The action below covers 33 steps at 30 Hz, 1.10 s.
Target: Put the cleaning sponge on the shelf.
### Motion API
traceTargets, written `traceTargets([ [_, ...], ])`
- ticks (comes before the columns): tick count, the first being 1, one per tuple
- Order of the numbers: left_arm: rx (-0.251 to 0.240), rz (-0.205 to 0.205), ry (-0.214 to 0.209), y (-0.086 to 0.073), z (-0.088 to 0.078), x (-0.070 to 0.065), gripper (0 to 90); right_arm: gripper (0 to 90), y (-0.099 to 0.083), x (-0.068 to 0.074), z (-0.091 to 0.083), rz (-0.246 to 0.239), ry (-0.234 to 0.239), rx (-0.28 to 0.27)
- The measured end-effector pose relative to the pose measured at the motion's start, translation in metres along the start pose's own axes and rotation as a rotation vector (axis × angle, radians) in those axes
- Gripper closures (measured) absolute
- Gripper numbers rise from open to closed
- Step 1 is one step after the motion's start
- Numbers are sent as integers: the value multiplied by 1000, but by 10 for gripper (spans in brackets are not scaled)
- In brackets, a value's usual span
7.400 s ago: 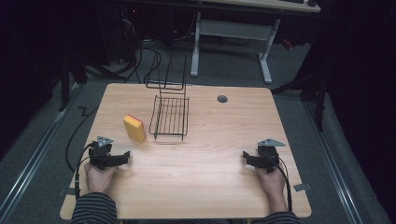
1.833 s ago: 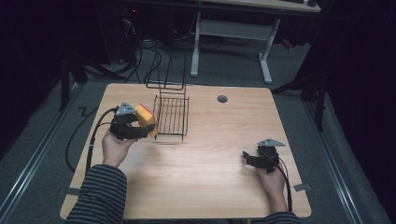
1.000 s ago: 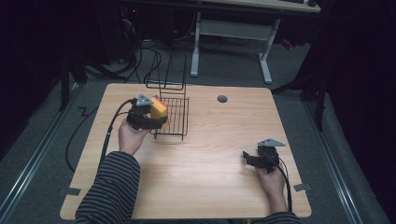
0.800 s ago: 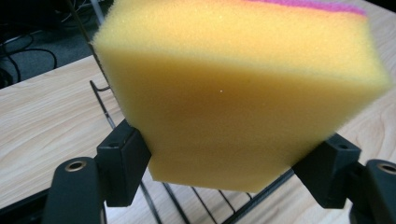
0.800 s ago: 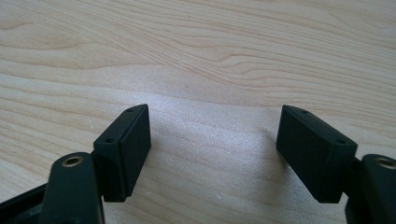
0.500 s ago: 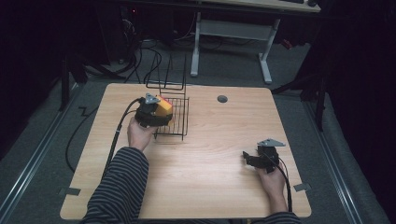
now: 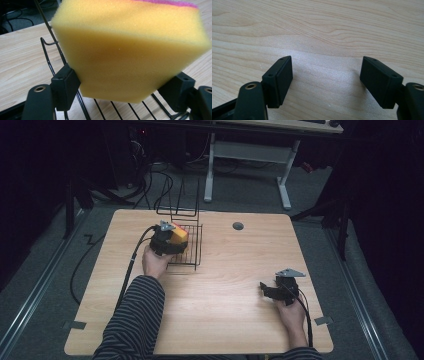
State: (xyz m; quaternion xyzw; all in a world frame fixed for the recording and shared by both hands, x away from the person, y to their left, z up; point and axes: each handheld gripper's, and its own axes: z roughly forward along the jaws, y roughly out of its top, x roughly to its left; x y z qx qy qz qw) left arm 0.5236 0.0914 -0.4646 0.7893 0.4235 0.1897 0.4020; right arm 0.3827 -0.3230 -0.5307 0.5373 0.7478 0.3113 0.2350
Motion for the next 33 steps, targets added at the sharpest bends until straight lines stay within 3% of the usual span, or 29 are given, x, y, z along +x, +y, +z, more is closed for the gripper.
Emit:
traceTargets([
  [11,7,-17,-3,-2,5,2,243,266,0,0,0,0,0,0],
  [24,18,-9,3,-3,8,3,167,265,0,0,0,0,0,0],
  [33,27,-45,-39,-3,1,7,20,266,0,0,0,0,0,0],
])
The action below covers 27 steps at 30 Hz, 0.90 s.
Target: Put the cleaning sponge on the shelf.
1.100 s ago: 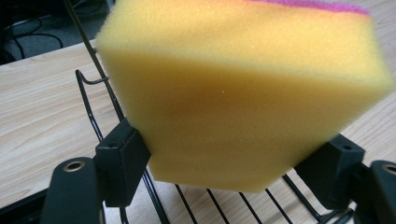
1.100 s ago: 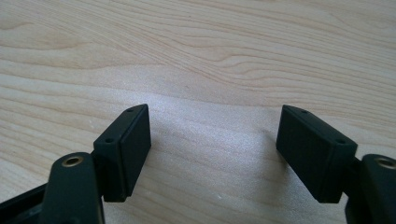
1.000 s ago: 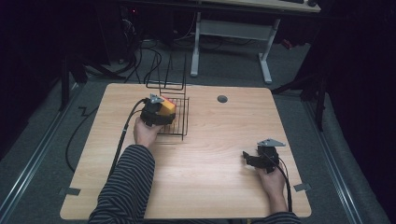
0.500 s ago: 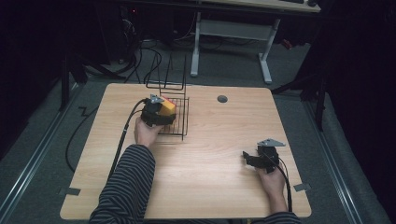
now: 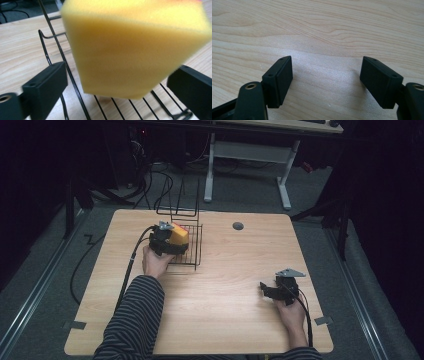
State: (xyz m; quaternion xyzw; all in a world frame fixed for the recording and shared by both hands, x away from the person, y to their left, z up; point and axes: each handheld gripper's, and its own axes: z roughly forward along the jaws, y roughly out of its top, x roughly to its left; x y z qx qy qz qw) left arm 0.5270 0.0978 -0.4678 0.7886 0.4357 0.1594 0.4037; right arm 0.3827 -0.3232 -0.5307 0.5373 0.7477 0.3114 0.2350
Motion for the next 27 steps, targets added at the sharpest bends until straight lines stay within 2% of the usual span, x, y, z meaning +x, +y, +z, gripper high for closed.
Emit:
traceTargets([
  [5,14,22,-11,0,-10,-1,0,266,0,0,0,0,0,0],
  [10,14,18,-15,-1,-17,0,0,266,0,0,0,0,0,0],
  [13,3,20,-8,-4,-23,-1,0,266,0,0,0,0,0,0],
  [16,13,27,7,-6,-28,0,0,266,0,0,0,0,0,0],
  [19,19,53,22,-10,-35,0,1,265,0,0,0,0,0,0],
  [27,-11,31,10,-15,-52,4,9,266,0,0,0,0,0,0],
])
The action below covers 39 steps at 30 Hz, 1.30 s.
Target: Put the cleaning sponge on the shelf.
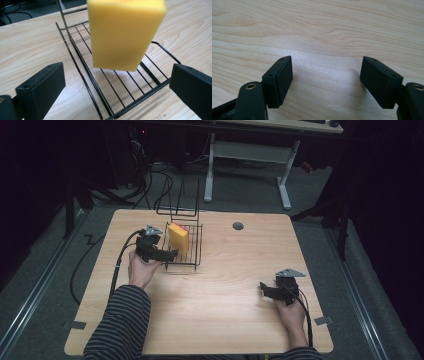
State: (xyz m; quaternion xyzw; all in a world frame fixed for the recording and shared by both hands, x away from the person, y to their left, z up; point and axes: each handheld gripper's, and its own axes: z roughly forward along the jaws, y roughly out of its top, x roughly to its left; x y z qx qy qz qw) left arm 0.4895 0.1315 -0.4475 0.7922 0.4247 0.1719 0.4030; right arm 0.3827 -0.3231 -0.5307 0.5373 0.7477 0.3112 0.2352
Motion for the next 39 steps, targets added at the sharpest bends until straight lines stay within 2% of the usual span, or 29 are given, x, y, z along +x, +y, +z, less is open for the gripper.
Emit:
traceTargets([
  [17,-11,-6,-8,-2,-18,6,43,266,0,0,0,0,1,0],
  [25,-39,-32,5,-11,-33,10,53,265,0,0,0,0,0,0],
  [30,-43,-20,13,-11,-40,10,53,265,0,0,0,-1,0,0],
  [39,-65,-37,19,-14,-56,12,43,266,0,0,0,-2,1,0],
])
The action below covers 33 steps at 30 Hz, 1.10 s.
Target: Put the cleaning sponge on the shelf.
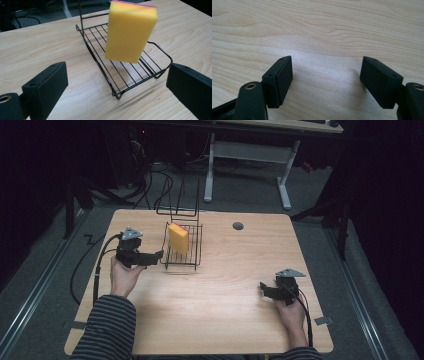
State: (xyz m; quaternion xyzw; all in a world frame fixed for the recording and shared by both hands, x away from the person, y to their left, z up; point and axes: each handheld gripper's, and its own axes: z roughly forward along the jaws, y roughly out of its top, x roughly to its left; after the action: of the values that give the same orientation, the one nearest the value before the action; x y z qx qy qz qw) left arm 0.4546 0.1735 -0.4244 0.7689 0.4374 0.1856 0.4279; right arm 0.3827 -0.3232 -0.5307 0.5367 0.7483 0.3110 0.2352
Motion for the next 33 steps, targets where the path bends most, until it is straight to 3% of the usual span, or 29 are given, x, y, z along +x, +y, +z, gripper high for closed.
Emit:
traceTargets([
  [33,-64,-67,54,-26,-48,17,67,266,0,0,0,-2,0,-1],
])
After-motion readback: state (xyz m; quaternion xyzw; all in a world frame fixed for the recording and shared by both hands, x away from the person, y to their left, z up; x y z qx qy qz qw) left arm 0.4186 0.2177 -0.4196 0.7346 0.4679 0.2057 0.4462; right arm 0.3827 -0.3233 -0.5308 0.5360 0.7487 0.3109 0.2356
